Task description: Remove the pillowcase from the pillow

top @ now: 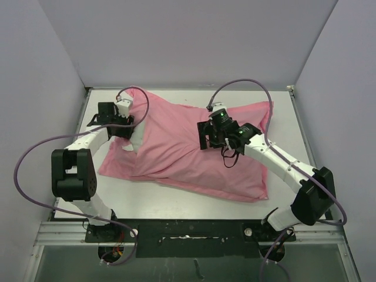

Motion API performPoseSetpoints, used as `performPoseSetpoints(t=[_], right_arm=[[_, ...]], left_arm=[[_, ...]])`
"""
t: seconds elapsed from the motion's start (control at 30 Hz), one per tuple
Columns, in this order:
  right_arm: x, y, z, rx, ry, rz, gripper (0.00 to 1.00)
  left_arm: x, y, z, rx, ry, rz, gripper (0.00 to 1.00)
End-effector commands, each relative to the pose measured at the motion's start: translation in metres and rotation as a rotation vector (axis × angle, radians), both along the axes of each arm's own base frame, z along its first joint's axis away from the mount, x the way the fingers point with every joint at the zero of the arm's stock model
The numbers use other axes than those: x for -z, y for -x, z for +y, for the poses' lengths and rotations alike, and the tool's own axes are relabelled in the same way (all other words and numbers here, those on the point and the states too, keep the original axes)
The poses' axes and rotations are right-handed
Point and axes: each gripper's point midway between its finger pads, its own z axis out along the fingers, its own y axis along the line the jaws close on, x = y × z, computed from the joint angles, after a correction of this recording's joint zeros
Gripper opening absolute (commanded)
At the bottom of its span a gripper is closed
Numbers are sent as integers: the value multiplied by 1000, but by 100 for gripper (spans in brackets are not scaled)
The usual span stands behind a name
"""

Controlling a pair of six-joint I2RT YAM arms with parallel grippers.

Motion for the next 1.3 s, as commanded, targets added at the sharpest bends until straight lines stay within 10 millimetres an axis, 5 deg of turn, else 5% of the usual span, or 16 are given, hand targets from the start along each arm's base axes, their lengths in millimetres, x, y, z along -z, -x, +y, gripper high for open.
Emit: performPoseSetpoints(t=[0.0, 0.27, 0.33, 0.43, 0.57, 0.77, 1.0, 1.13, 1.27], right_arm=[[-21, 9, -51, 96, 25, -16, 83], [0, 44, -119, 267, 91, 36, 88], [13, 56, -126, 285, 96, 67, 87], [38, 71, -118, 266, 69, 124, 82], [72, 87, -83, 198, 32, 178, 76], [97, 86, 3, 48, -73, 218, 75], [86, 43, 102, -31, -319, 170, 78], [67, 7, 144, -48, -408, 61, 82], [37, -23, 172, -69, -524, -78, 85]], left_arm=[[4, -14, 7, -40, 3, 30, 57], [-33, -29, -19, -22, 161, -1, 10], [-53, -30, -27, 1, 212, -24, 1], [-96, -29, -45, 49, 328, -85, 0], [-167, -24, -71, 120, 474, -166, 0], [-280, -3, -96, 252, 551, -374, 0], [-409, 54, -134, 511, 716, -528, 0], [-452, 93, -153, 648, 730, -598, 0], [-472, 119, -162, 717, 747, -616, 0]])
